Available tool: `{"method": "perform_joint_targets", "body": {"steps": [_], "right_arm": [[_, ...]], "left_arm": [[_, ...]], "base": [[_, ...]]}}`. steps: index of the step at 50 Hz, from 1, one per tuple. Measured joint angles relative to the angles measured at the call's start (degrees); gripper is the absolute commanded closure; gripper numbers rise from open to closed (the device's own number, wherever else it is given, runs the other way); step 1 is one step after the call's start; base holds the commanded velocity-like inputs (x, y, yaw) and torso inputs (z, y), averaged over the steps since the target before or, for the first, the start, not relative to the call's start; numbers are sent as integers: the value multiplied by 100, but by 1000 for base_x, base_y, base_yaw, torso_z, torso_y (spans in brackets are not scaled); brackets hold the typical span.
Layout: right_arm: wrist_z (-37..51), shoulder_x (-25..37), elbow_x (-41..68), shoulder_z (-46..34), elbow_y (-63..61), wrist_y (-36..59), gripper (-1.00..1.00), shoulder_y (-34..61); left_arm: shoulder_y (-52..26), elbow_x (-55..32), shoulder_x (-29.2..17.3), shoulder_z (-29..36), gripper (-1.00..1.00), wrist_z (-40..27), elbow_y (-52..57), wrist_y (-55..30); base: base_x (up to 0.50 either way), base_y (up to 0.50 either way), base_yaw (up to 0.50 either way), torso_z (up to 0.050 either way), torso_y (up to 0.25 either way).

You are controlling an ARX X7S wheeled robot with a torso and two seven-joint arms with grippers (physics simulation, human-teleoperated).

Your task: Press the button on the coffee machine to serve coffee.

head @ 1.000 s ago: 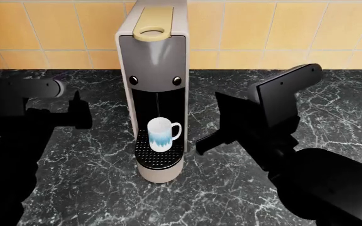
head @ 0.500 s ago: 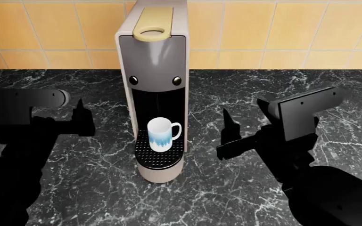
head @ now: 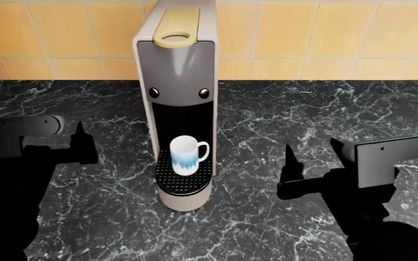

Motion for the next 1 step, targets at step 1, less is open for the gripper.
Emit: {"method": "perform_joint_targets", "body": {"steps": [1], "right_arm": [[13,11,0,45,-12,-27,-100,-61]], "left_arm": [[3,3,-2,-16,-100,2,-7,24]], "base": [[0,0,0,0,0]]}}
